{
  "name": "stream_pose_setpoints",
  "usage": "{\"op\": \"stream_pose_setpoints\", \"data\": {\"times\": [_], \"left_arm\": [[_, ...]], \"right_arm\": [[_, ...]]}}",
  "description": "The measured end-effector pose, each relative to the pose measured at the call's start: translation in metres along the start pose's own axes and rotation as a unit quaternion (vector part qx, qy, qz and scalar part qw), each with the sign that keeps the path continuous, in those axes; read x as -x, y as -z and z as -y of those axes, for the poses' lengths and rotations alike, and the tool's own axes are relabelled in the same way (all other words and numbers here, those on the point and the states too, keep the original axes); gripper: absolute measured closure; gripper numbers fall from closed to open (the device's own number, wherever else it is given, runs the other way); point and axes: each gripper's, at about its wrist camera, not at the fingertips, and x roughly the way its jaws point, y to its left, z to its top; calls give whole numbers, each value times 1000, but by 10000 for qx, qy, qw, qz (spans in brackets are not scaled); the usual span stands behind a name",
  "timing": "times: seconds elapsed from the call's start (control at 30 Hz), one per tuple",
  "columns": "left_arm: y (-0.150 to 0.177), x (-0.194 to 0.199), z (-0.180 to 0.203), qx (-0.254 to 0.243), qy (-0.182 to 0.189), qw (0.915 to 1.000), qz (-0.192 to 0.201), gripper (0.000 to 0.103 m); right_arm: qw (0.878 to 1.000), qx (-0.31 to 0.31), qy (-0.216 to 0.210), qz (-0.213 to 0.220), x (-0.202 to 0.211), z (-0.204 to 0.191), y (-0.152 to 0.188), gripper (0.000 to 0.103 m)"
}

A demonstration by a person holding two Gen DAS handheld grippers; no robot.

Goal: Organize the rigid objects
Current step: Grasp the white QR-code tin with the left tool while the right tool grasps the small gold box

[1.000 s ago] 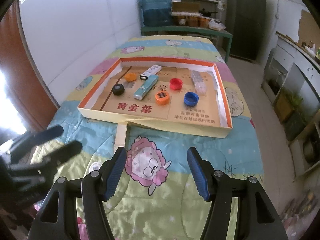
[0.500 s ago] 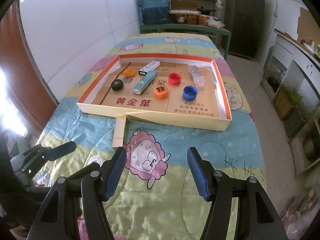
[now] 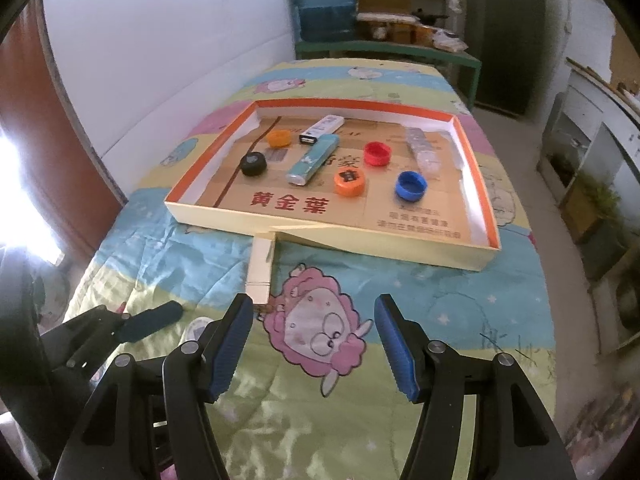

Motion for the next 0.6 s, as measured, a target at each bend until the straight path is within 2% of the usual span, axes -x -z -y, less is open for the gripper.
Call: {"op": "stream_pose_setpoints", "data": {"times": [0.1, 0.13, 0.2, 0.23, 0.37, 0.53, 0.57, 0.6], "left_arm": [[0, 1, -5, 41, -50, 10000, 24, 72], [0, 2, -9, 111, 26, 9999, 36, 72], [2, 5, -16, 247, 95, 9996, 55, 72], [2, 7, -18, 294, 79, 9995, 68, 73], [1, 14, -29, 430, 21, 9990, 155, 72], [-5, 20, -41, 531, -27, 9982, 265, 72], [-6, 20, -43, 547, -28, 9981, 278, 72], [-7, 20, -46, 567, -26, 9980, 285, 72]], "right_arm": [[9999, 87, -63, -24, -6, -6, -2, 39], [9999, 111, -95, -35, -8, -8, -3, 39], [9997, 156, -179, -50, -13, -12, -5, 57], [9996, 177, -212, -78, -16, -15, -6, 60], [9989, 285, -301, -210, -33, -25, -10, 64], [9983, 423, -271, -279, -50, -36, -16, 65], [9984, 459, -183, -287, -53, -38, -17, 68], [9983, 493, -108, -299, -57, -40, -18, 75]]}}
